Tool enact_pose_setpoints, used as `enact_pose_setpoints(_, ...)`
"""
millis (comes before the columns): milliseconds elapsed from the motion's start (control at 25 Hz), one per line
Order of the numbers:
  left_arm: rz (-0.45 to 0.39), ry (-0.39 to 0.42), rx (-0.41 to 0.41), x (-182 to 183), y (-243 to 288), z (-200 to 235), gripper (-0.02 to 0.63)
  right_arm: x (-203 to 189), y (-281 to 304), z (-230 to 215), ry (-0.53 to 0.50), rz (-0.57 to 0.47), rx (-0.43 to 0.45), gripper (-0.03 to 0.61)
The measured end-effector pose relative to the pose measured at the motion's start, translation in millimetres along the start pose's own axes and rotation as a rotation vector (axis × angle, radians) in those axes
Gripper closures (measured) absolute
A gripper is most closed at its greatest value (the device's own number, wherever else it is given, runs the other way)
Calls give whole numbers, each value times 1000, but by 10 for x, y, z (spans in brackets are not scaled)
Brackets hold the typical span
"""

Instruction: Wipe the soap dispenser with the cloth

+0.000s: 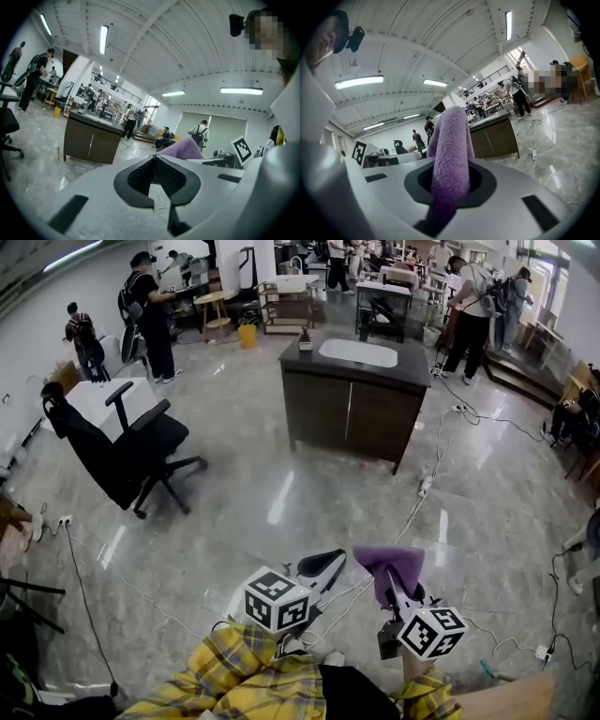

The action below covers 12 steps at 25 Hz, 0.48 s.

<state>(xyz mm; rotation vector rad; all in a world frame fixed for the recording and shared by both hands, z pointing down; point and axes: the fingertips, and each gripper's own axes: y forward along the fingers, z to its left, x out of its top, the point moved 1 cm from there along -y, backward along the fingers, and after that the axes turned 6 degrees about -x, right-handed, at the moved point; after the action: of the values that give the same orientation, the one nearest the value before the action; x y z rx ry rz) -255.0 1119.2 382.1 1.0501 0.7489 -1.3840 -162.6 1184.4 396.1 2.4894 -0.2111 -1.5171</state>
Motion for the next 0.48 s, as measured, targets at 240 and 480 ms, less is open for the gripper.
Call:
enact_pose_setpoints(240,-18,24,-36,36,285,-197,607,108,-156,-293,46,-29,-2,541)
enact_pose_setpoints(480,-21,28,-71,-18,447,-386,607,182,-347,-593,66,-54,-35,541)
